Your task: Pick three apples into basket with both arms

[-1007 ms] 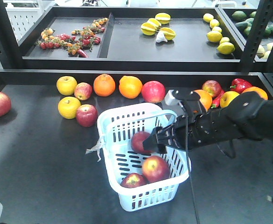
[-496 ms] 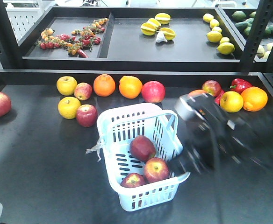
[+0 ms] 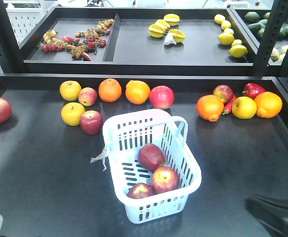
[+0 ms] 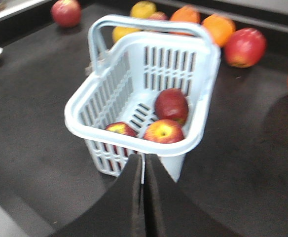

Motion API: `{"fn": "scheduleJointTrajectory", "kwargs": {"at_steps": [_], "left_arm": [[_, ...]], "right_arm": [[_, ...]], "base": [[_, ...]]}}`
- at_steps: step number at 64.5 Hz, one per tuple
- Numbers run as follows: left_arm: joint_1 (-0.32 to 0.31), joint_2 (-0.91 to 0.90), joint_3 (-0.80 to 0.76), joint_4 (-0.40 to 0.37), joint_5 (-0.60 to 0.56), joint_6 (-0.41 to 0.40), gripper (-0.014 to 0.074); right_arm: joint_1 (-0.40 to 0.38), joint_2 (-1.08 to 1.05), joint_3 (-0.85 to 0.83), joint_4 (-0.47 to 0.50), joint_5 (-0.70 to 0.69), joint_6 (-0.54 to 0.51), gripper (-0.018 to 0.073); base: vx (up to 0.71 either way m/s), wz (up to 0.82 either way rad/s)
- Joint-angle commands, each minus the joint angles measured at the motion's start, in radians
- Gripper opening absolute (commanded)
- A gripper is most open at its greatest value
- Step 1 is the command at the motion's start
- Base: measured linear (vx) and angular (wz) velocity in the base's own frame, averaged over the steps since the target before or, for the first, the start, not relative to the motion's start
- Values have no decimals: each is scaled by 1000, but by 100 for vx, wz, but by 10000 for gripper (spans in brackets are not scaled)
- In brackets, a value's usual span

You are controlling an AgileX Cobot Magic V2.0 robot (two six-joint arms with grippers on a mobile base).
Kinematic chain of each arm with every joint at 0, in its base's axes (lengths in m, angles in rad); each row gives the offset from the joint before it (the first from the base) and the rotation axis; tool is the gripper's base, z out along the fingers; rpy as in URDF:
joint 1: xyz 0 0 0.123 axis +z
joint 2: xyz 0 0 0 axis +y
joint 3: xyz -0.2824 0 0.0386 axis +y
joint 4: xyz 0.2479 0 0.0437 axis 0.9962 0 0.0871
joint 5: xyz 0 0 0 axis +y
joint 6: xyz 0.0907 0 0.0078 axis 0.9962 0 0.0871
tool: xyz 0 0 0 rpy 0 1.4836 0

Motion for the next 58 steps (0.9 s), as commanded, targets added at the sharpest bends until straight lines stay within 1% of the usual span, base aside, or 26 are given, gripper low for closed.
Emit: {"fn": "scheduleJointTrajectory", "kwargs": {"at_steps": [1, 6, 58], "left_arm": [[-2, -2, -25, -21, -52, -7, -6], [-2, -2, -25, -21, -52, -7, -6], [-2, -2, -25, -21, -49, -7, -6]], "right_arm": [[-17, -50, 23, -43, -79, 51, -4], [-17, -68, 42, -52, -82, 56, -4], [-17, -68, 43, -43, -78, 56, -4]], "base": [[0, 0], [0, 0], [0, 0]]}}
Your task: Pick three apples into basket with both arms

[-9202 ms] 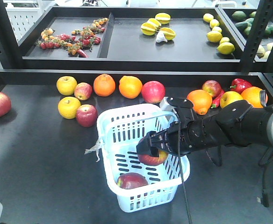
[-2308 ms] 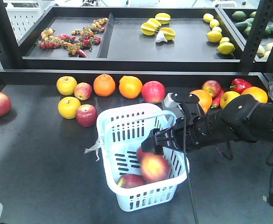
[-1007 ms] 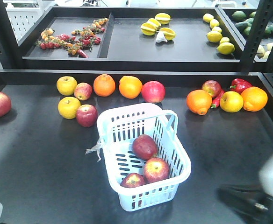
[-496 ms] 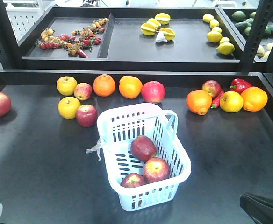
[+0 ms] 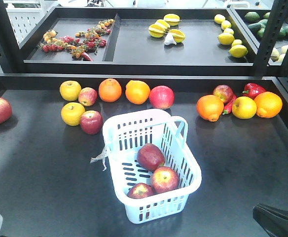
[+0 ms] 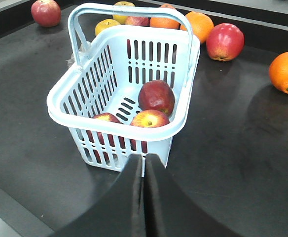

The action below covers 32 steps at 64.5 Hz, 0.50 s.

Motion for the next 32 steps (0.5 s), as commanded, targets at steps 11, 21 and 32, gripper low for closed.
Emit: {"fn": "scheduleJointTrajectory", "kwargs": {"at_steps": [11, 21, 32], "left_arm": [[-2, -2, -22, -21, -51, -17, -6], [-2, -2, -24, 90, -52, -221, -6], [-2, -5, -25, 437, -51, -670, -6]], "right_arm": [[-7, 6, -27, 13, -61, 2, -4], [-7, 6, -27, 13, -60, 2, -4], [-7, 6, -27, 13, -59, 2, -4]], "base": [[0, 0], [0, 0], [0, 0]]}}
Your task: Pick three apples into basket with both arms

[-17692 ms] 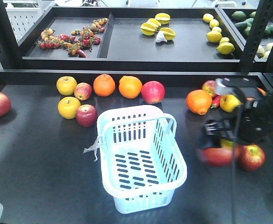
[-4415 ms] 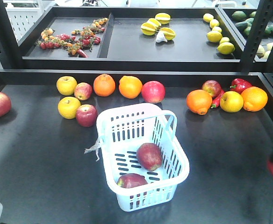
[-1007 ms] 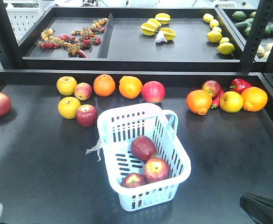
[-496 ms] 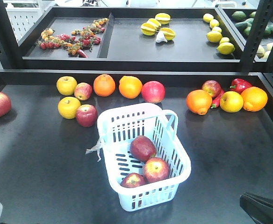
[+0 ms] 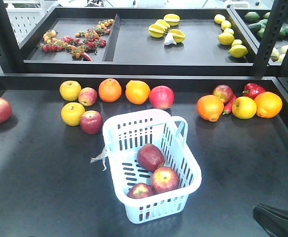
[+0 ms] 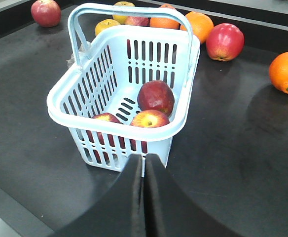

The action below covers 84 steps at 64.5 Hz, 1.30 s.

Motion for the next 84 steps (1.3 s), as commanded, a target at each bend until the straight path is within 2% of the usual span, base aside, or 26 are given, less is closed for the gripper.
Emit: {"fn": "scheduleJointTrajectory", "kwargs": {"at_steps": [1, 4, 6, 12, 22, 28, 31, 34, 39, 48, 55, 73, 84], "left_arm": [[-2, -7, -25, 177, -53, -242, -6], [-2, -16, -24, 243, -55, -320, -6], [-2, -28, -22, 273, -57, -343, -6], [-2, -84, 10, 327, -89, -341, -6], [-2, -235, 108, 325, -186, -341, -6], [17, -318, 186, 325, -252, -312, -6], [40, -360, 220, 325, -277, -307, -6], [76, -406, 211, 325, -219, -302, -6], [146, -466, 212, 325, -222, -261, -6], [282, -568, 215, 327, -234, -112, -6], [374, -639, 215, 325, -248, -26, -6], [553, -735, 215, 325, -383, -30, -6], [591, -734, 215, 325, -441, -31, -6]], "right_arm": [[-7, 6, -27, 13, -59, 2, -4], [-7, 6, -27, 13, -58, 2, -4], [-7, 6, -27, 13, -56, 2, -4], [-7, 6, -27, 13, -56, 2, -4], [-7, 6, -27, 13, -56, 2, -4], [-7, 6, -27, 13, -56, 2, -4], [-7, 6, -27, 13, -56, 2, -4], [-7, 6, -27, 13, -55, 2, -4], [-7, 6, -27, 13, -54, 2, -4], [-7, 6, -27, 13, -54, 2, -4], [-7, 6, -27, 13, -54, 2, -4], [-7, 6, -27, 13, -54, 2, -4], [-7, 6, -27, 13, -53, 2, -4]], "base": [[0, 0], [0, 0], [0, 0], [0, 0], [0, 0], [0, 0], [0, 0], [0, 0], [0, 0], [0, 0], [0, 0], [0, 0], [0, 0]]}}
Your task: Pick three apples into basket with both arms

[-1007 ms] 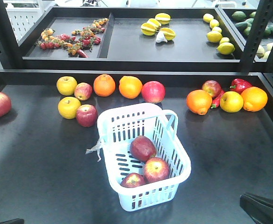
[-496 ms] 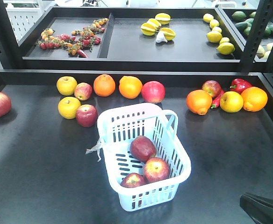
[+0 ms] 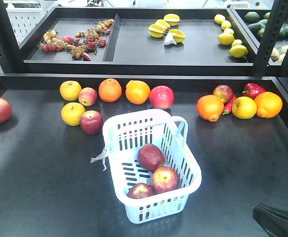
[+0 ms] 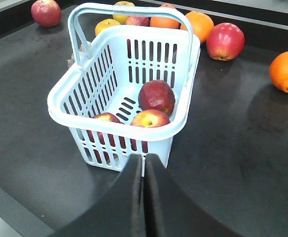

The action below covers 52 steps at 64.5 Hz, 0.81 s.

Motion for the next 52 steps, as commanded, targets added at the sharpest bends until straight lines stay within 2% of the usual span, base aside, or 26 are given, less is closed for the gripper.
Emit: {"fn": "scheduleJointTrajectory", "kwargs": {"at_steps": [1, 5, 11, 17, 24, 34, 52], "left_arm": [[8, -16, 25, -3, -97, -1, -6], [8, -16, 25, -4, -97, -17, -6], [8, -16, 25, -4, -97, -113, -6], [8, -16, 25, -4, -97, -156, -6], [8, -16, 25, -4, -90, -154, -6], [7, -16, 25, -25, -14, -147, -6], [7, -16, 25, -28, -11, -146, -6]], "right_arm": [[-7, 6, -27, 13, -53, 0, -4], [-7, 6, -27, 13, -53, 0, -4], [-7, 6, -27, 13, -53, 0, -4], [-7, 6, -27, 13, -53, 0, -4], [-7, 6, -27, 13, -53, 0, -4], [-7, 6, -27, 13, -53, 0, -4], [-7, 6, -27, 13, -53, 0, -4]], "base": [[0, 0], [0, 0], [0, 0], [0, 0], [0, 0], [0, 0], [0, 0]]}}
